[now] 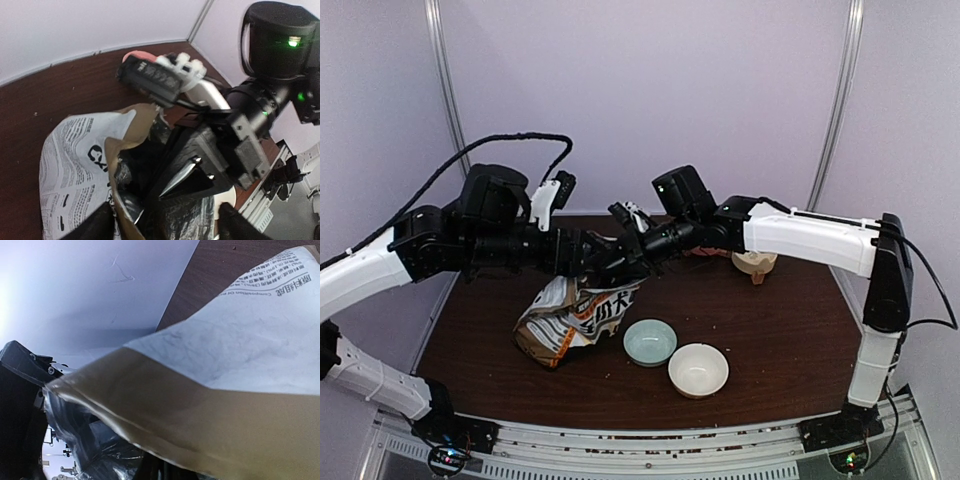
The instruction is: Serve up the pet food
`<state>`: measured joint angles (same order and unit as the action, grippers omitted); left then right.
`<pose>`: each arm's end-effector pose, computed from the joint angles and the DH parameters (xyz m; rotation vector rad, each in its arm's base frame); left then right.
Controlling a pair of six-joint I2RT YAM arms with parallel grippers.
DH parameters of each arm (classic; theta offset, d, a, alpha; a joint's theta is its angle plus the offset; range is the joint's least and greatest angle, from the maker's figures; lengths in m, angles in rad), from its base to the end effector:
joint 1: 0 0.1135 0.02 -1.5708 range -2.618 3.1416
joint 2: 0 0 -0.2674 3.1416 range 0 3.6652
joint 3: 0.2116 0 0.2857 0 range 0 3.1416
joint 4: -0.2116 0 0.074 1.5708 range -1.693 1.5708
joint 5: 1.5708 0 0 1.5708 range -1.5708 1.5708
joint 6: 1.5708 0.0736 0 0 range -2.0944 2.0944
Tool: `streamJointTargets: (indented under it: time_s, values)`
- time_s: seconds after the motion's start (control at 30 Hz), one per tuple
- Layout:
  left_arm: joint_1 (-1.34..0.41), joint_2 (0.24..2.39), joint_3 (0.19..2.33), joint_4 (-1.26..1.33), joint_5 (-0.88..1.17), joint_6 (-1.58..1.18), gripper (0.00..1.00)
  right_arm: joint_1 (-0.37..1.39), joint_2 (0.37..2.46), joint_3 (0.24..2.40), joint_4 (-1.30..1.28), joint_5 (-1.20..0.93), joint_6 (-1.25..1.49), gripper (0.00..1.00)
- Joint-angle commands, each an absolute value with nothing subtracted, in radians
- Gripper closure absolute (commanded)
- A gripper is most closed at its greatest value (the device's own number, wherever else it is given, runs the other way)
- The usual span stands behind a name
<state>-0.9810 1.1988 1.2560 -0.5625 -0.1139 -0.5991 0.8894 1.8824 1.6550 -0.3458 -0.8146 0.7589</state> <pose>0.1888 -0.2671 0.3673 0.3424 2.1583 -0.8272 0.2685 0.4160 0.2960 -0.7391 2.4230 1.7086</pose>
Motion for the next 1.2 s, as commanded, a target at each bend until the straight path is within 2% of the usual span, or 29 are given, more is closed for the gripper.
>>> streamJointTargets:
  time_s: [0.0,0.03,0.2,0.27,0.47,0.57,0.77,1.0,1.17]
  values:
    - [-0.994,1.261,1.302,-0.675,-0.205,-0.566,0.49,0.884,1.795,1.603,-0.227,-0.847,0.817,1.0]
    - [-0.997,1.263,1.301,-0.681,-0.217,-0.57,0.6,0.88,1.784,1.586,-0.219,-0.843,0.825,1.0]
    - [-1.0,1.253,1.287,-0.682,-0.251,-0.587,0.93,0.855,1.714,1.465,-0.118,-0.834,0.903,1.0]
    - [-1.001,1.243,1.282,-0.683,-0.265,-0.591,1.0,0.843,1.682,1.419,-0.083,-0.826,0.929,1.0]
    - [-1.003,1.212,1.269,-0.68,-0.302,-0.598,1.0,0.797,1.584,1.248,0.091,-0.803,1.067,1.0]
    - [-1.003,1.203,1.267,-0.679,-0.307,-0.598,1.0,0.78,1.559,1.218,0.093,-0.781,1.089,1.0]
    - [-1.005,1.194,1.261,-0.669,-0.325,-0.596,1.0,0.772,1.536,1.22,0.071,-0.754,1.092,1.0]
    - [-0.999,1.138,1.264,-0.686,-0.465,-0.605,1.0,0.773,1.472,1.292,-0.028,-0.688,0.972,1.0]
    - [-0.927,1.119,1.266,-0.771,-0.498,-0.643,1.0,0.773,1.421,1.349,-0.059,-0.682,0.936,1.0]
